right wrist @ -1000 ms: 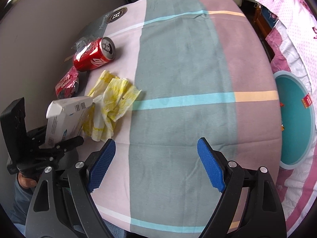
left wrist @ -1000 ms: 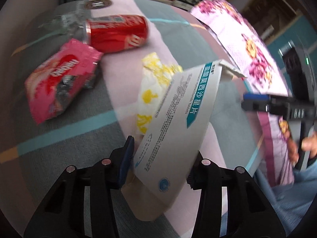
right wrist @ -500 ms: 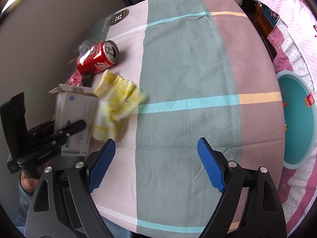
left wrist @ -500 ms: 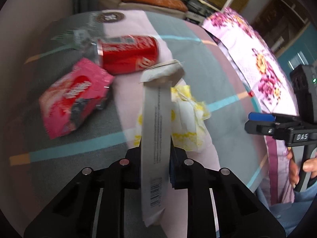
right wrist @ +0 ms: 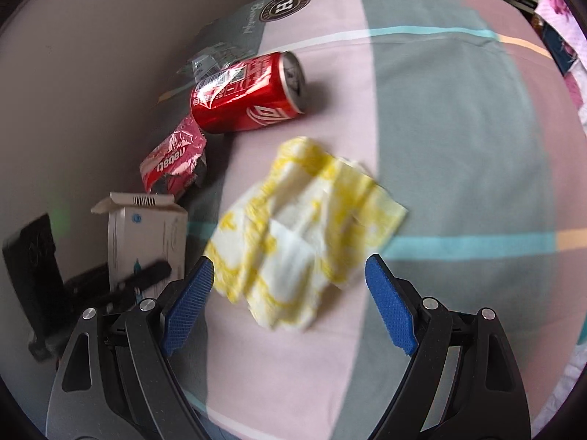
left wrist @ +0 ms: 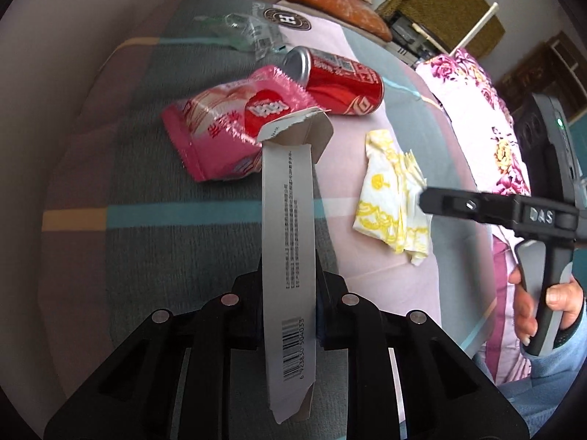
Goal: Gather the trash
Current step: 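Grasp the yellow-stained paper with the right gripper while the left holds the box, then carry the white box and yellow paper toward the teal bin, then open the left gripper over the bin while the right opens to drop the paper, then move both grippers back over the table toward the cola can and wafer bag, then grasp the red cola can with the right gripper while the left grasps the pink wafer bag, then carry the can and wafer bag over the teal bin and open both grippers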
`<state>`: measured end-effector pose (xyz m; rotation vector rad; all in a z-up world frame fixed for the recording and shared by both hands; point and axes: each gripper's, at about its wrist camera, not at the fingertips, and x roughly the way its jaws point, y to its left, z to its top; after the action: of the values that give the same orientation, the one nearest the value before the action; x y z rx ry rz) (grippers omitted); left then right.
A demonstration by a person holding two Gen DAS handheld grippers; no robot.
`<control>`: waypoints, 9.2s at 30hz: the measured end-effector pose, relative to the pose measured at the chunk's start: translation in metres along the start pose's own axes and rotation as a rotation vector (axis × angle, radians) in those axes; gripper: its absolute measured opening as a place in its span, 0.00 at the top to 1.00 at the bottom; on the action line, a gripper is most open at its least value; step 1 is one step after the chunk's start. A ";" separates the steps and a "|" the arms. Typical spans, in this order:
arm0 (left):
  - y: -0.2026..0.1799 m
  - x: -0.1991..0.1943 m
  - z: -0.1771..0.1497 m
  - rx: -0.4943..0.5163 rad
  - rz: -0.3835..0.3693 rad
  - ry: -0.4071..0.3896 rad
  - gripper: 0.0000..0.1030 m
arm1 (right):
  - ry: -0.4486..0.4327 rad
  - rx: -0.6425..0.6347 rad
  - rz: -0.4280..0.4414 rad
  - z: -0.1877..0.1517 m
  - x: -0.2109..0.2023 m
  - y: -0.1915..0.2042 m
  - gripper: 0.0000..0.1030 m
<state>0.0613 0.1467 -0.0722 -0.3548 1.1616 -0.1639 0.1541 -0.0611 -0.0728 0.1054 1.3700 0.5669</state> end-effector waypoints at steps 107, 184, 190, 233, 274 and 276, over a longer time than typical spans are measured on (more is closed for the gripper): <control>-0.407 0.159 0.028 0.437 -0.096 0.123 0.12 | -0.521 0.582 -0.140 -0.135 -0.215 -0.372 0.90; -0.036 -0.018 0.023 0.069 0.097 -0.109 0.08 | -0.082 -0.397 -0.257 0.004 -0.068 0.019 0.26; -0.009 -0.025 0.032 0.103 0.132 -0.103 0.08 | -0.043 -0.466 -0.285 0.029 -0.049 0.040 0.26; 0.017 0.032 0.091 0.229 0.087 -0.038 0.62 | 0.119 -0.715 -0.071 0.123 0.020 0.018 0.40; -0.401 0.155 0.027 0.669 -0.116 0.150 0.62 | -0.303 0.260 -0.120 -0.092 -0.207 -0.332 0.40; -0.409 0.162 0.025 0.676 -0.115 0.162 0.62 | -0.304 0.285 -0.121 -0.097 -0.207 -0.344 0.40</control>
<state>0.1709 -0.2799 -0.0583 0.1949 1.1727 -0.6755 0.1539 -0.4729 -0.0443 0.3248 1.1439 0.2395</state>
